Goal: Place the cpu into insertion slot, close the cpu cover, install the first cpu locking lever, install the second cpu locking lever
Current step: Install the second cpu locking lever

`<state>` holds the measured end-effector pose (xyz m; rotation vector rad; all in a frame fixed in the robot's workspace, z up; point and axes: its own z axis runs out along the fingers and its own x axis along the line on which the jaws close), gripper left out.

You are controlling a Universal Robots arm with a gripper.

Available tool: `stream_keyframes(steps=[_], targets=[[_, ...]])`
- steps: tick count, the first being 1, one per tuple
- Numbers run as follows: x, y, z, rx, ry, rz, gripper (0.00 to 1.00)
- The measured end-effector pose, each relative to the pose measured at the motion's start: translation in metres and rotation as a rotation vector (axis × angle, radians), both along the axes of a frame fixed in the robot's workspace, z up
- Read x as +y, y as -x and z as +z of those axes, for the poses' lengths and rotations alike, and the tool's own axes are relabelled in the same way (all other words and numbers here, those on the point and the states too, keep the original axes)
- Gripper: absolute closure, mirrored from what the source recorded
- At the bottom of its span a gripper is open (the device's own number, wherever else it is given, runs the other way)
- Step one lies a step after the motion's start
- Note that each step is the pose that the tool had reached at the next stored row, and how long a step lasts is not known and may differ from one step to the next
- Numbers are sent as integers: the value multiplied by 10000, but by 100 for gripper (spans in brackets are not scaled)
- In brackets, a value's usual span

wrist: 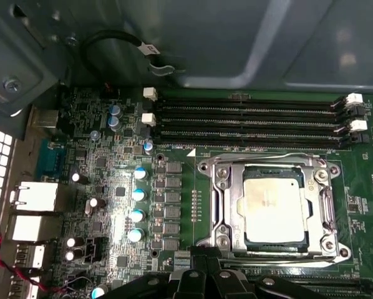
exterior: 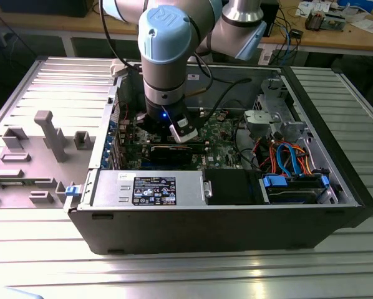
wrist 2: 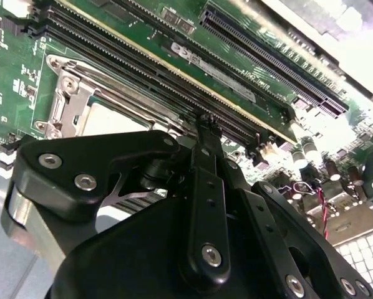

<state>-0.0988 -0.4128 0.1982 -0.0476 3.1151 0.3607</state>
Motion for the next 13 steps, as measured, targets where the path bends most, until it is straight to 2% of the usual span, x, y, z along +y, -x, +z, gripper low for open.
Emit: stream_keyframes(steps=[2, 9, 13], targets=[[1, 0, -2, -2, -5, 0, 89], [47, 17, -2, -2, -3, 0, 89], [59, 22, 124, -4, 6, 0, 89]])
